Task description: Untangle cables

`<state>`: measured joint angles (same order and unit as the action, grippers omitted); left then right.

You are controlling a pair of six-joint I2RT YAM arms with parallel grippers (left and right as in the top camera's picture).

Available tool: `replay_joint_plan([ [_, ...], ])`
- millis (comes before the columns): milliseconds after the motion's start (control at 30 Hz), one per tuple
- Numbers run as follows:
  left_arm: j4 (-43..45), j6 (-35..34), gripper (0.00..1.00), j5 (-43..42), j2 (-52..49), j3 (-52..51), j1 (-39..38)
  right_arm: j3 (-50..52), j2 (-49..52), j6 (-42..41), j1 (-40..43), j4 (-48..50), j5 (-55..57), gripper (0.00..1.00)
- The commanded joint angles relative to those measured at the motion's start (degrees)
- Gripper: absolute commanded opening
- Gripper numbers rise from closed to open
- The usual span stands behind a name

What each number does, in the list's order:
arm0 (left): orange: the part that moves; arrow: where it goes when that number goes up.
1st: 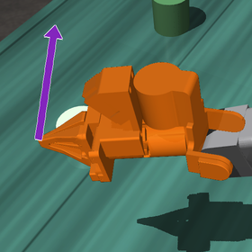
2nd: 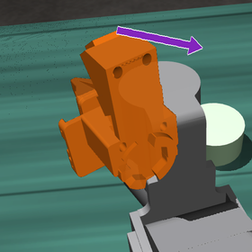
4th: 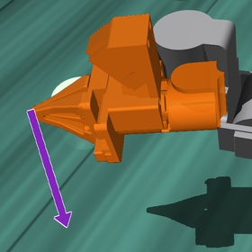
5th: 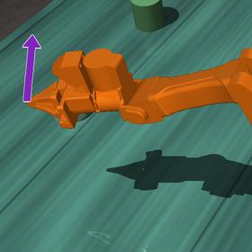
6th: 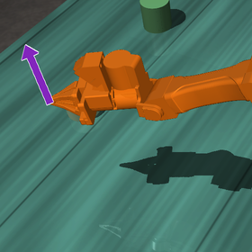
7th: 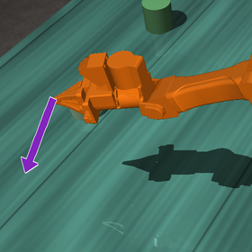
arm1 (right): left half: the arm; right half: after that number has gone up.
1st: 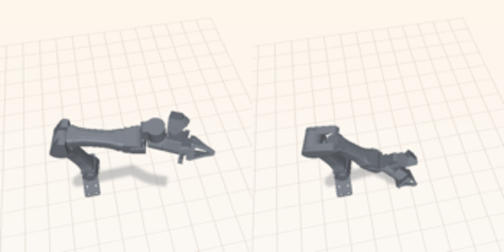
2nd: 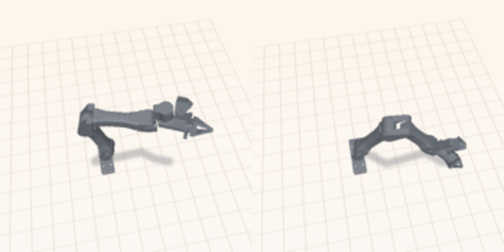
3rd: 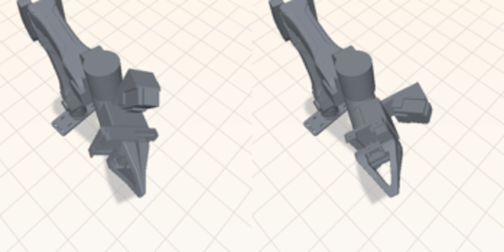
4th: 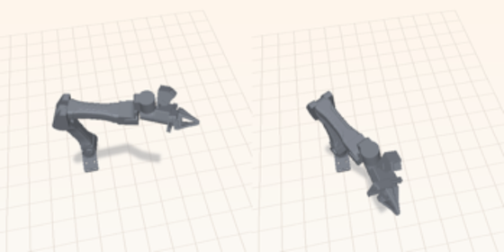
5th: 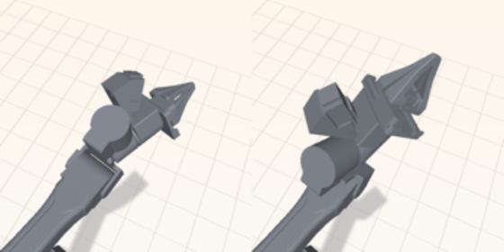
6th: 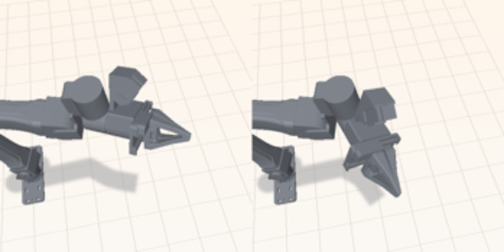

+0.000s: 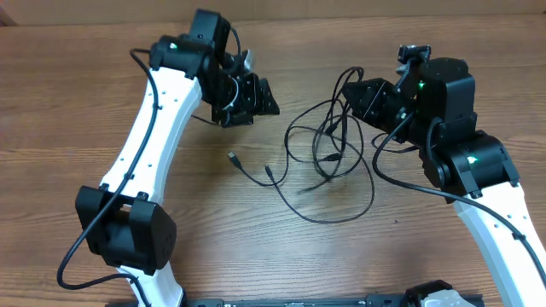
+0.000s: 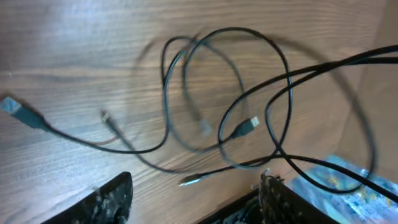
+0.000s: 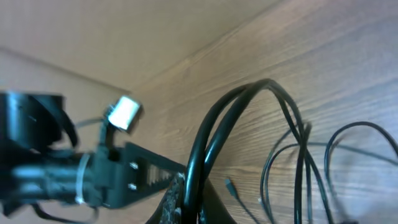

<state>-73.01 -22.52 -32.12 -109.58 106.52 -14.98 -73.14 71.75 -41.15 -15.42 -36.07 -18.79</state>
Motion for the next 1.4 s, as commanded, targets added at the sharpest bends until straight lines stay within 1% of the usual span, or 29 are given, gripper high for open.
replay_joint_plan([
  [0,1.0,-0.6,0.63,3.8,0.1,-3.5,-0.2,-1.9,0.5,-4.1,-0.1,-2.3,1.4,0.04],
  [33,1.3,-0.6,0.63,4.5,0.1,-4.3,-0.4,-1.9,0.7,-3.3,0.0,-2.8,0.5,0.04],
  [100,2.9,-0.6,0.63,4.5,0.1,-6.1,-0.9,-1.9,1.3,2.3,0.0,-1.9,-4.5,0.04],
  [167,4.7,-0.4,0.65,3.8,0.1,-7.8,-1.6,-1.9,1.9,7.3,0.0,0.2,-9.8,0.04],
  [200,5.8,-0.3,0.66,3.7,0.1,-8.8,-2.1,-1.9,2.1,8.4,0.0,1.3,-11.8,0.04],
  [367,11.2,-0.4,0.81,2.4,0.1,-13.3,-4.3,-1.9,2.2,8.5,0.0,8.1,-17.0,0.04],
  [500,15.8,-0.5,0.82,0.5,0.1,-17.0,-5.5,-1.9,2.2,8.4,0.0,9.6,-18.4,0.04],
  [633,21.2,-3.1,0.80,0.5,0.1,-21.3,-6.0,-1.9,2.2,8.4,0.0,9.4,-19.2,0.04],
  [733,26.1,-3.9,0.75,0.0,0.1,-24.2,-6.1,-1.9,2.2,8.4,0.0,9.4,-19.9,0.04],
  [767,27.5,-4.1,0.72,-0.2,0.1,-24.9,-6.1,-1.9,2.2,8.4,0.0,9.4,-19.9,0.04],
  [800,29.0,-4.2,0.64,-0.4,0.1,-25.8,-6.1,-1.9,2.2,8.4,0.0,9.4,-19.9,0.04],
  [833,29.9,-4.4,0.54,-0.4,0.1,-26.3,-6.1,-1.9,2.2,8.4,0.0,9.4,-19.9,0.04],
  [867,30.5,-4.5,0.36,-0.4,0.1,-26.7,-6.1,-1.9,2.2,8.4,0.0,9.4,-19.9,0.04],
  [900,30.5,-4.5,0.14,-0.3,0.1,-26.7,-6.0,-1.9,2.2,8.4,0.0,9.2,-19.9,0.04],
  [933,30.5,-4.2,0.04,-0.3,0.1,-26.7,-5.7,-1.9,2.2,8.4,0.0,8.6,-19.6,0.04],
  [1000,30.2,-2.9,0.04,-0.3,0.2,-26.4,-4.9,-1.9,2.2,8.4,0.1,6.2,-16.8,0.04],
  [1067,28.9,-0.3,0.04,0.2,0.3,-25.6,-3.4,-1.9,2.2,8.4,0.1,1.8,-10.4,0.04],
  [1167,24.4,0.7,0.04,4.5,1.0,-23.8,0.0,-1.9,2.3,8.4,0.1,-7.2,5.1,0.04],
  [1267,19.0,3.7,0.04,8.1,1.4,-21.0,4.2,-1.8,2.9,8.2,0.1,-16.1,23.6,0.04],
  [1367,14.3,6.4,0.04,10.1,2.1,-18.1,8.1,-1.8,3.8,8.2,0.1,-22.0,35.9,0.04],
])
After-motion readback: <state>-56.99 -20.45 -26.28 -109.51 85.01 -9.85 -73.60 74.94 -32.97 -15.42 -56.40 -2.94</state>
